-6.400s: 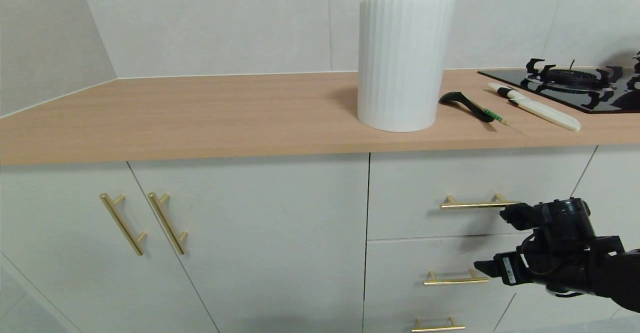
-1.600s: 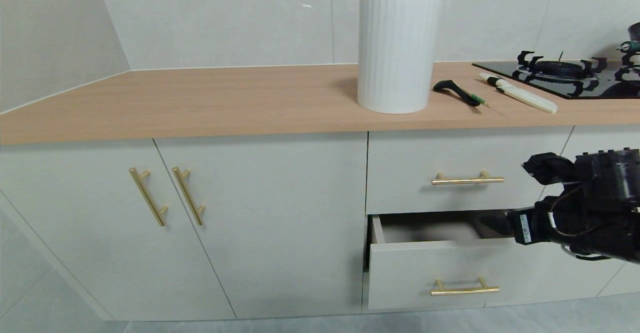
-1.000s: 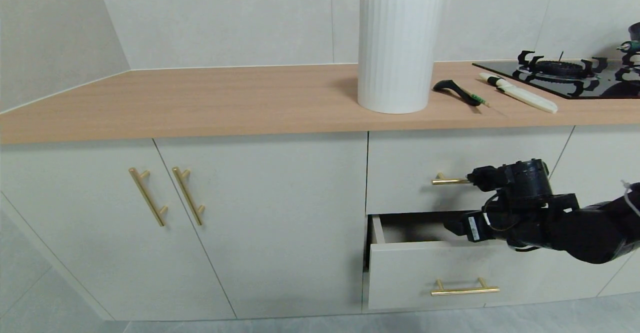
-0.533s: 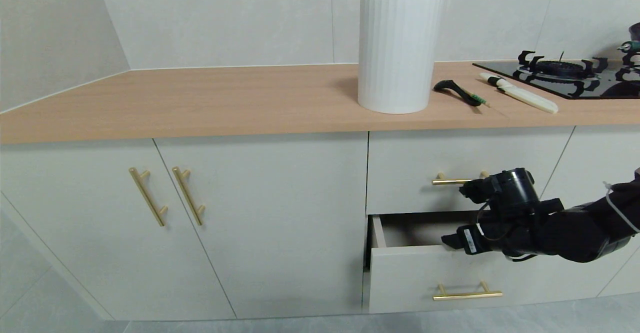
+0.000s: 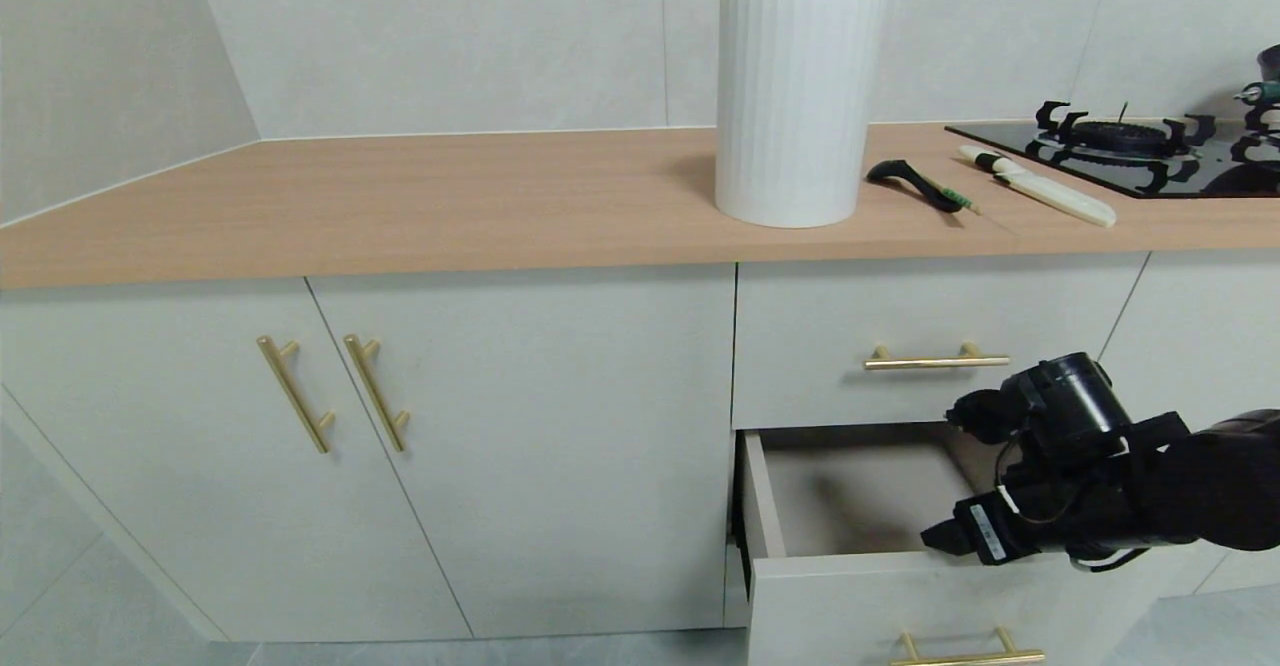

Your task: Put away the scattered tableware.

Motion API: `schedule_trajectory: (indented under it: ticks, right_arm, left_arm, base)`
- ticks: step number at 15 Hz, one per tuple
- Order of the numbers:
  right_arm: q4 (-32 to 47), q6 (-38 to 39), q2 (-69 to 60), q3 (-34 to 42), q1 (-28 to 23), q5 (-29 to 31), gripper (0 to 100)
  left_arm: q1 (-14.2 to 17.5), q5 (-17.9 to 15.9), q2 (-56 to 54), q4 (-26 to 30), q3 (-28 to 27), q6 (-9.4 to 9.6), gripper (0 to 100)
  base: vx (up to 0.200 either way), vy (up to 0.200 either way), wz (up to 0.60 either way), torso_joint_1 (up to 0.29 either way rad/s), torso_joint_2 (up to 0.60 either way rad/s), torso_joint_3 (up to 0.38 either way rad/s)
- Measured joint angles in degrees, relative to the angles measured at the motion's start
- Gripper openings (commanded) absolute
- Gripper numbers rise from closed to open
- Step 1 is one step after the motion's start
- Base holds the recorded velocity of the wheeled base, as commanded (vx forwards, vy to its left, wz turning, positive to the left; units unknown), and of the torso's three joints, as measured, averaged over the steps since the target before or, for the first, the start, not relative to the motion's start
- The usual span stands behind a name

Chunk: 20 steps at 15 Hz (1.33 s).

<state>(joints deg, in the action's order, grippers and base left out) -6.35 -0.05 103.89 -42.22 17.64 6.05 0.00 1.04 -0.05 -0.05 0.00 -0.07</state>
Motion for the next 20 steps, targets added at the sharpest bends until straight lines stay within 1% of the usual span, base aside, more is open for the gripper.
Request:
schedule_trajectory:
  ticks: [6,12,16,20]
  right_arm:
    - [0.52,0.07,-5.46,9.51,3.13,0.0,100]
    - [0.26,0.76,-13.01,19.09,7.68,0.02,100]
    - [-0.11,0.98,-17.75,24.99,8.9,-0.26,100]
    - [0.3,1.5,-20.59,26.89,9.2,-1.21,100]
  left_arm:
    - [0.0,0.0,0.02,-0.02,0.0,0.0,100]
    - [0.0,0.0,0.02,-0.02,0.0,0.0,100]
    - [0.0,0.0,0.02,-0.02,0.0,0.0,100]
    - [0.0,0.0,0.02,-0.02,0.0,0.0,100]
  base:
    - [0.0,0.0,0.0,0.0,0.0,0.0]
    - [0.0,0.0,0.0,0.0,0.0,0.0]
    - [0.0,0.0,0.0,0.0,0.0,0.0]
    - [0.0,0.0,0.0,0.0,0.0,0.0]
